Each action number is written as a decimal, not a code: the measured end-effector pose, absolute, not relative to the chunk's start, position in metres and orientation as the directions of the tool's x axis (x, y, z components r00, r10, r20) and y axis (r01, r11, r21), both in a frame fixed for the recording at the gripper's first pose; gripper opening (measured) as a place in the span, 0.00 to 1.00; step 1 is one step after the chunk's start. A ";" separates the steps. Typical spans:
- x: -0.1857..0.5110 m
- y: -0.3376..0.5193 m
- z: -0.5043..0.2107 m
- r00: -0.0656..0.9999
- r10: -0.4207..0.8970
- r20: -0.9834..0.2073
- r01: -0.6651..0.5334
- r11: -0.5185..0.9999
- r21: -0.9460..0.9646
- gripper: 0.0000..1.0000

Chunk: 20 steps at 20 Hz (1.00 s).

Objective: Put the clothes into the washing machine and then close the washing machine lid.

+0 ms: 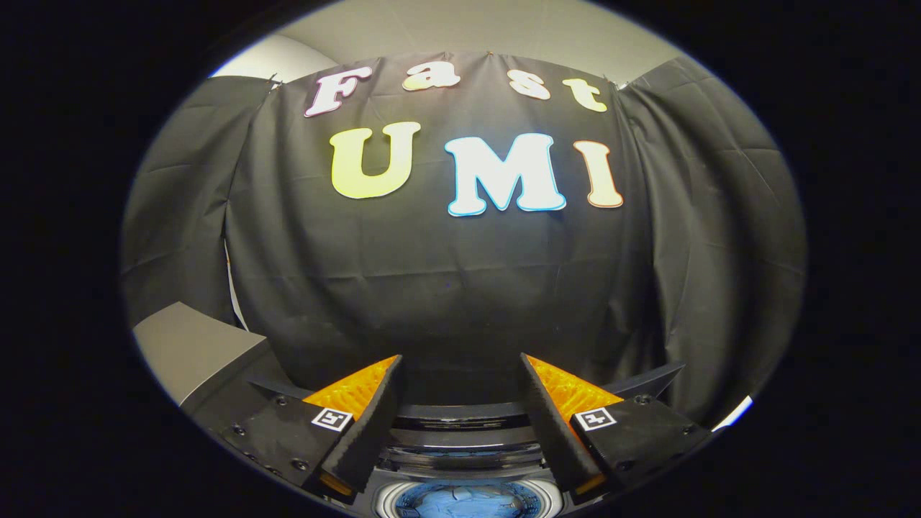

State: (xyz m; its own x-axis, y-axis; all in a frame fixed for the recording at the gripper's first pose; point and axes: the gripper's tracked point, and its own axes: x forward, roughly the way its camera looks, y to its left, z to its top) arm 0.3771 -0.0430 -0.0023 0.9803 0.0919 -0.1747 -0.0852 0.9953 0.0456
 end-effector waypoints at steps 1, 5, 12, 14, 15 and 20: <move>0.374 -0.044 -0.002 0.981 0.091 -0.174 -0.084 0.995 0.046 0.96; 0.360 -0.044 -0.004 0.982 0.085 -0.171 -0.079 0.996 0.041 0.96; 0.338 -0.047 -0.009 0.984 0.084 -0.159 -0.079 0.996 0.037 0.96; 0.332 -0.048 -0.010 0.984 0.084 -0.158 -0.079 0.996 0.037 0.96; 0.330 -0.048 -0.011 0.984 0.084 -0.158 -0.079 0.996 0.037 0.96; 0.314 -0.050 -0.016 0.984 0.085 -0.159 -0.080 0.996 0.035 0.96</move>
State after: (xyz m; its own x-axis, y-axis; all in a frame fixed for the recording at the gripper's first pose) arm 0.3143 -0.0497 -0.0164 0.9837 0.0848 -0.1588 -0.0801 0.9962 0.0354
